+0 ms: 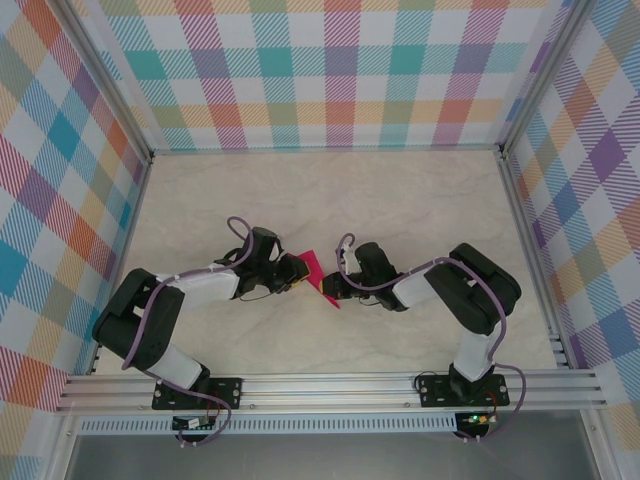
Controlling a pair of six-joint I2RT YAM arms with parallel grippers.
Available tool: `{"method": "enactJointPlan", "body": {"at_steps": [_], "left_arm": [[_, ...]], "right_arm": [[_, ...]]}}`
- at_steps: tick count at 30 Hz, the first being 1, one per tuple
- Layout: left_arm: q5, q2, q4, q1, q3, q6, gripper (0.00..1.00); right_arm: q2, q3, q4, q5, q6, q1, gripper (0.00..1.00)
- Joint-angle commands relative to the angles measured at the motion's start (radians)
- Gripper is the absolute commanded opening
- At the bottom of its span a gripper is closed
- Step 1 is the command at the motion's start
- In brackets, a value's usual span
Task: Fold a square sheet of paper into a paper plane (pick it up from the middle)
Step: Fold the wing for the fifth time at the center of the table.
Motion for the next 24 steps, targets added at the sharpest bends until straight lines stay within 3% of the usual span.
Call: {"method": "enactJointPlan", "body": {"at_steps": [1, 24], "left_arm": [[0.019, 0.019, 0.033, -0.016, 0.022, 0.016, 0.25], [0.027, 0.07, 0.069, -0.025, 0.036, 0.029, 0.22]], "right_arm": [[0.018, 0.026, -0.004, -0.051, 0.036, -0.009, 0.08], [0.07, 0.043, -0.058, -0.116, 0.159, -0.044, 0.08]]}}
